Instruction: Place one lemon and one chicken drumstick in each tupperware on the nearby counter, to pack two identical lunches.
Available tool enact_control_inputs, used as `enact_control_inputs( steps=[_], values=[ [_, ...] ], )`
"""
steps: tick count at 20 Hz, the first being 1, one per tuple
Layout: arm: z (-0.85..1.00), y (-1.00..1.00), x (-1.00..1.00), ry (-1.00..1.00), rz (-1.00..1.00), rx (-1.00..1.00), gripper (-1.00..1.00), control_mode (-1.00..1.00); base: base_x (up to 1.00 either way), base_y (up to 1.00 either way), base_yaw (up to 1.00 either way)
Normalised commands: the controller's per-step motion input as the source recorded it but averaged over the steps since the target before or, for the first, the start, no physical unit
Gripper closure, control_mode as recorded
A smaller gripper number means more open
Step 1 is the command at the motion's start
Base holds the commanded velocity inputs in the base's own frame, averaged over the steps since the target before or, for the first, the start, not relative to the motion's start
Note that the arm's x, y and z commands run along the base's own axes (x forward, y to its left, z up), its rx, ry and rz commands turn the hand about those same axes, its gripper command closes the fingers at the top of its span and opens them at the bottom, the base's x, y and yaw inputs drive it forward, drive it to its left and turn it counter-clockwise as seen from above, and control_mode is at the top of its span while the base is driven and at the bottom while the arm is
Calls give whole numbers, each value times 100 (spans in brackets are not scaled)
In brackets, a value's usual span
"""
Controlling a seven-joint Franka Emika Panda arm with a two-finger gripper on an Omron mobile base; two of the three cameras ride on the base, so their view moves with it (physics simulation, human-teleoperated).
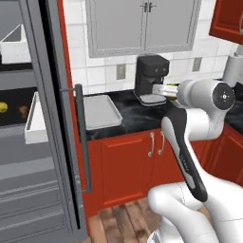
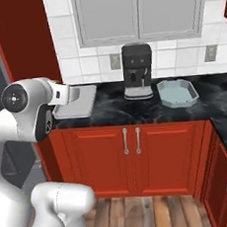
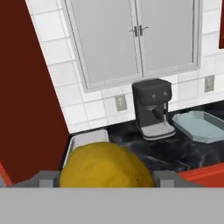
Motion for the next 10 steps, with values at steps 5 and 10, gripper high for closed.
enact_control_inputs(
  steps=[5,10],
  values=[
    [0,0,0,0,0,0,100,100,100,0,0],
    [0,0,0,0,0,0,100,100,99,7,0]
  ],
)
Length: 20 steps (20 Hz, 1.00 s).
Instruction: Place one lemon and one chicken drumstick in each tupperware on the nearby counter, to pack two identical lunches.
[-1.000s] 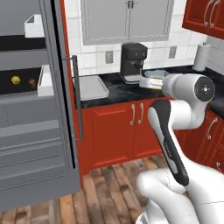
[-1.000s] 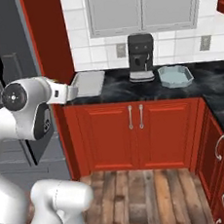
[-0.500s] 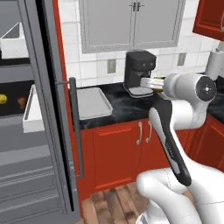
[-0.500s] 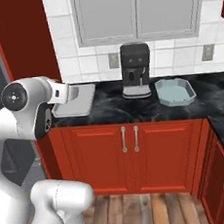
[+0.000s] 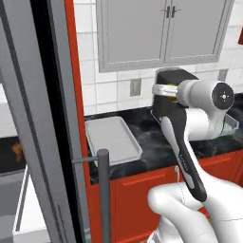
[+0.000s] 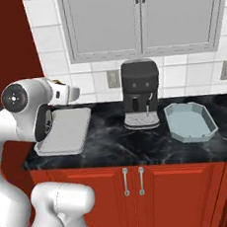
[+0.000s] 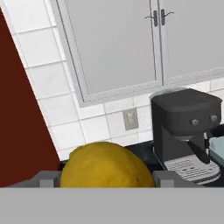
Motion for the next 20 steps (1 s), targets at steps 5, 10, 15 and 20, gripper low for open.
enact_control_inputs(
  steps=[5,10,15,20],
  values=[
    [0,0,0,0,0,0,100,100,91,7,0],
    [-20,12,16,15,0,0,100,-100,38,10,0],
    [-68,40,27,33,0,0,100,-100,0,0,0],
    [-61,22,9,33,2,0,100,-100,0,0,0]
  ],
)
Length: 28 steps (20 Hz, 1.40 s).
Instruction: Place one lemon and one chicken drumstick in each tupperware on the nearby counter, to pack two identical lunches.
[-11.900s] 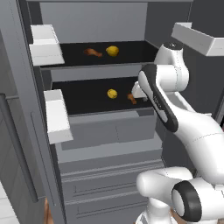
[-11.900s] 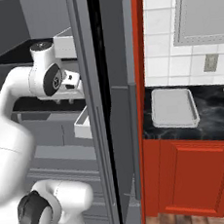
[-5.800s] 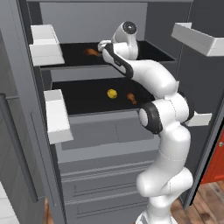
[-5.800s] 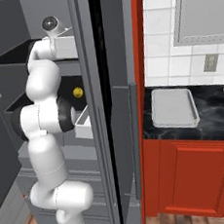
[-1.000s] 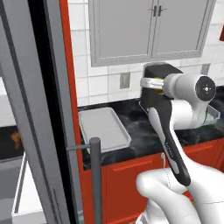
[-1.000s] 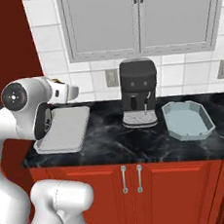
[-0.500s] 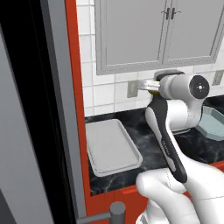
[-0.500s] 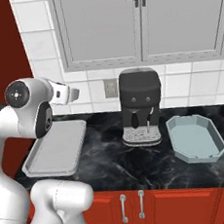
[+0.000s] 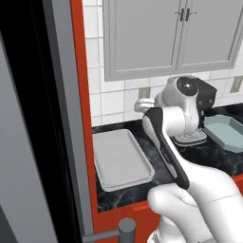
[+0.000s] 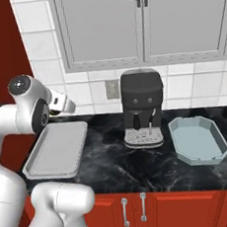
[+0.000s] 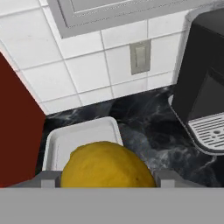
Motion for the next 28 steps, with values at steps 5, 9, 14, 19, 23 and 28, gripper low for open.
enact_control_inputs(
  steps=[5,9,14,19,23,28],
  values=[
    [-62,8,21,22,7,0,100,-100,0,0,0],
    [-71,6,32,10,11,0,100,-100,0,0,0],
    [-69,18,39,11,10,0,100,-100,0,0,0],
    [-62,23,38,13,7,0,100,-100,0,0,0],
    [-53,24,41,12,5,0,100,-100,0,0,0],
    [-44,26,57,11,1,0,100,-100,0,0,0]
  ],
)
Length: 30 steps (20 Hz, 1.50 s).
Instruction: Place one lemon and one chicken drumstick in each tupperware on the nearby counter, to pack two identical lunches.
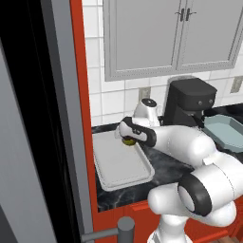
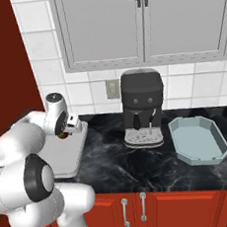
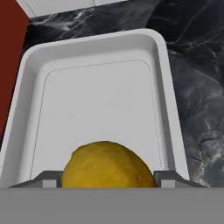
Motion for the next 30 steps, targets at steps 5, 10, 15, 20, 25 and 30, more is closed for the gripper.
enact_control_inputs(
  steps=[5,10,15,20,25,30],
  values=[
    [-39,27,54,9,0,0,100,-100,0,0,0],
    [-36,23,47,3,0,0,100,-100,0,0,0],
    [-3,7,9,0,0,0,-100,-100,0,0,0],
    [2,0,-4,-2,0,0,-100,-100,0,0,0],
    [0,0,-1,-7,-1,0,-100,-100,0,0,0],
    [39,-39,-86,-7,-1,0,-100,-100,0,0,0]
  ],
)
